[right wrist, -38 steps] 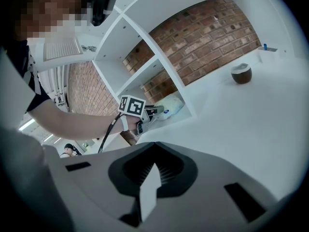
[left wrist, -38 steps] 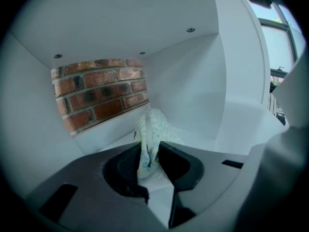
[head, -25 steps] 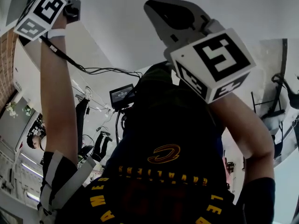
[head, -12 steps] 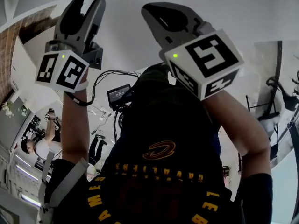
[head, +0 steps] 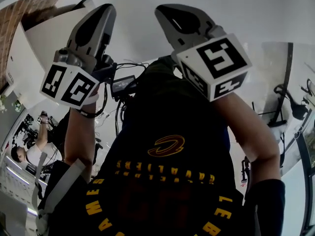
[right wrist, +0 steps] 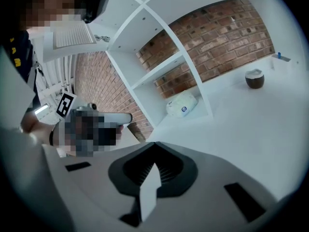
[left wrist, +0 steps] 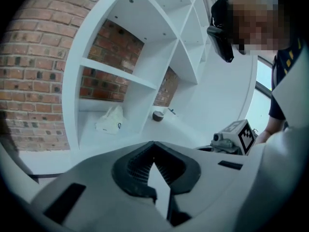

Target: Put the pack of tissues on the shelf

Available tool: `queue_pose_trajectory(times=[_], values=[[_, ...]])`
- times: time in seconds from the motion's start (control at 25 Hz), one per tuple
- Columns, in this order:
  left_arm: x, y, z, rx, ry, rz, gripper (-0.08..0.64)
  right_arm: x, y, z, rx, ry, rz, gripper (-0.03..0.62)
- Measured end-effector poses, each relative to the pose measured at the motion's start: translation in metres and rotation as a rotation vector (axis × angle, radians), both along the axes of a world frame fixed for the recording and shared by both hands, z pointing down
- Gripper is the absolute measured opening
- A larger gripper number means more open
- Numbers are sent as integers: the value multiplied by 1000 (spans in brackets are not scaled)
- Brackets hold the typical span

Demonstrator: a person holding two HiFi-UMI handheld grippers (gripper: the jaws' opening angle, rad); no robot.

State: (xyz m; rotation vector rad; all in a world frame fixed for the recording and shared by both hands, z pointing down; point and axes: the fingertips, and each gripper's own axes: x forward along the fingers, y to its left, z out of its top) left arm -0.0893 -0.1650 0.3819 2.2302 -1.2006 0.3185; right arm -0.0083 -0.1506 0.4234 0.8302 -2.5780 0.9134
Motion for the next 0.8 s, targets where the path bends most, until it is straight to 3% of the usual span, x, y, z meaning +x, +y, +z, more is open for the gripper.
queue_pose_trajectory(times=[0.32, 0.56, 0.8], values=[[13, 21, -46, 52, 18, 8, 3, -11, 32, -26, 11, -7, -65, -11], [10, 36, -65, 81, 7, -23, 3, -18, 43, -61, 103, -10, -118, -11], [4, 53, -92, 130, 33, -70, 3, -12, 41, -104, 184, -55, -69, -11]])
